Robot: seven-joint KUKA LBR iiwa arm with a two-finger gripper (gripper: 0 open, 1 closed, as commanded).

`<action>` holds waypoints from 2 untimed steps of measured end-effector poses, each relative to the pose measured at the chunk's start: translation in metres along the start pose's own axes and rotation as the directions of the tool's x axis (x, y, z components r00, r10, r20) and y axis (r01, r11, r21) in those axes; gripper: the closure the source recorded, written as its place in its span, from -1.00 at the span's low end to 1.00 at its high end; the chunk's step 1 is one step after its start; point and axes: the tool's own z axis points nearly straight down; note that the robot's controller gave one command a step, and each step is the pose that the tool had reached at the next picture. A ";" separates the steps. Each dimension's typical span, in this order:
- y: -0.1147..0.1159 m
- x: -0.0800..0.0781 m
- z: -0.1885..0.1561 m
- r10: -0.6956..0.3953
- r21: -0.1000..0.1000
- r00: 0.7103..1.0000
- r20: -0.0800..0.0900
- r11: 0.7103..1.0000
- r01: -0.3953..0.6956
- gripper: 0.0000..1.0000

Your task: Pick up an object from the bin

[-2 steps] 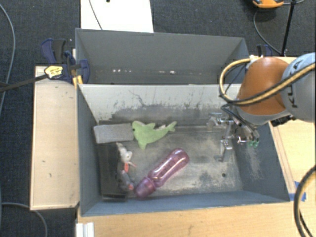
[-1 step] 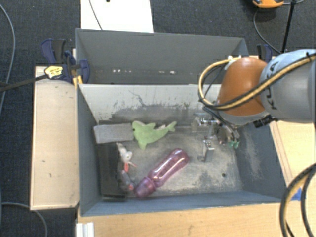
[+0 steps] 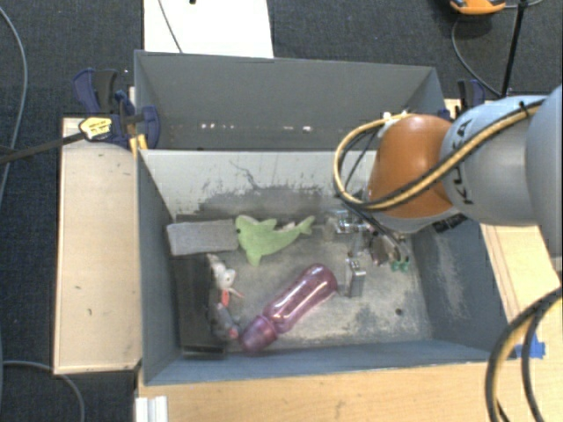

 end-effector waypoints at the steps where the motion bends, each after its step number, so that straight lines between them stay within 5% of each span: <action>1: 0.014 0.021 0.011 -0.103 0.001 0.995 -0.005 0.995 0.103 -1.00; 2: 0.029 0.034 0.014 -0.191 0.000 0.982 0.001 0.982 0.191 -1.00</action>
Offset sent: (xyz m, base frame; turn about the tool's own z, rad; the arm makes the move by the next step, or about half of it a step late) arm -0.0364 0.0261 -0.0145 -0.1919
